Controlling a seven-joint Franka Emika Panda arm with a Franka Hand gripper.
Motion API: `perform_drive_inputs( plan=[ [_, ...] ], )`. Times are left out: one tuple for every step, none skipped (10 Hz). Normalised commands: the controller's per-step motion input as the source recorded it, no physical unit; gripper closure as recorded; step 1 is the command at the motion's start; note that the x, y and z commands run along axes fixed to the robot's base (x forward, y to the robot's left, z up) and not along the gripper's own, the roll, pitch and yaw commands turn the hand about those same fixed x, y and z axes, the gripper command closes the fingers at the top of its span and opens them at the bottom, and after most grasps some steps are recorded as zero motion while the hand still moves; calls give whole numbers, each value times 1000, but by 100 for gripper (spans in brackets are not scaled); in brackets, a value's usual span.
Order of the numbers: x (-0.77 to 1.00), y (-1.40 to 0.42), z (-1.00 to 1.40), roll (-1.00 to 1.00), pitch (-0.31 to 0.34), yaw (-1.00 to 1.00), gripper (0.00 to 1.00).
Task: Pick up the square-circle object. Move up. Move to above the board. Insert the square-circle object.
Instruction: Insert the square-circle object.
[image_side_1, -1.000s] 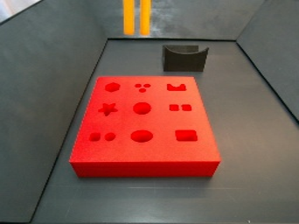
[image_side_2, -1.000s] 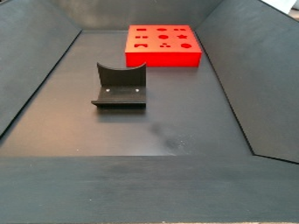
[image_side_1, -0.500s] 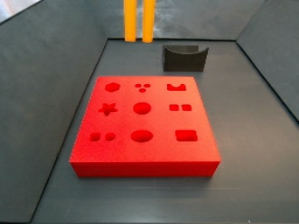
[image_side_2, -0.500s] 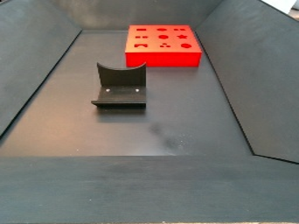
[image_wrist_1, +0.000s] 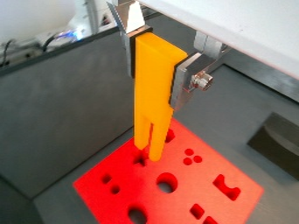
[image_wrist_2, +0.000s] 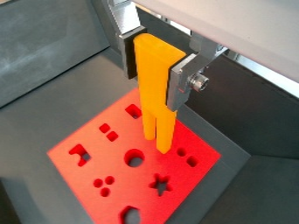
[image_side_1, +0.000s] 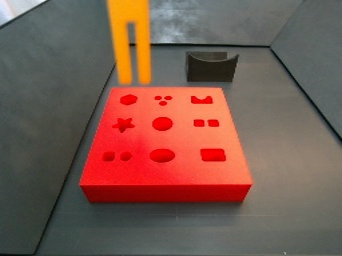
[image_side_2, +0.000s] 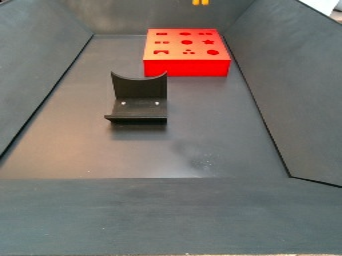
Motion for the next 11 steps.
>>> perform_drive_inputs(
  plan=[
    [-246, -600, -491, 257, -273, 440, 100],
    [-309, -457, -529, 133, -327, 289, 100],
    [-323, -351, -549, 70, -339, 143, 100],
    [-237, -114, -717, 0, -273, 0, 100],
    [-257, 0, -694, -106, -219, 0, 100],
    [-229, 0, -646, -133, -207, 0, 100],
    [-180, -26, -614, -106, -216, 0, 100],
    [-43, -109, -434, -7, -130, 0, 100],
    [34, -286, -154, 170, 31, 140, 100],
    [66, -209, -80, 247, 97, 111, 100],
    [0, -206, -211, 323, 46, 157, 100]
  ],
)
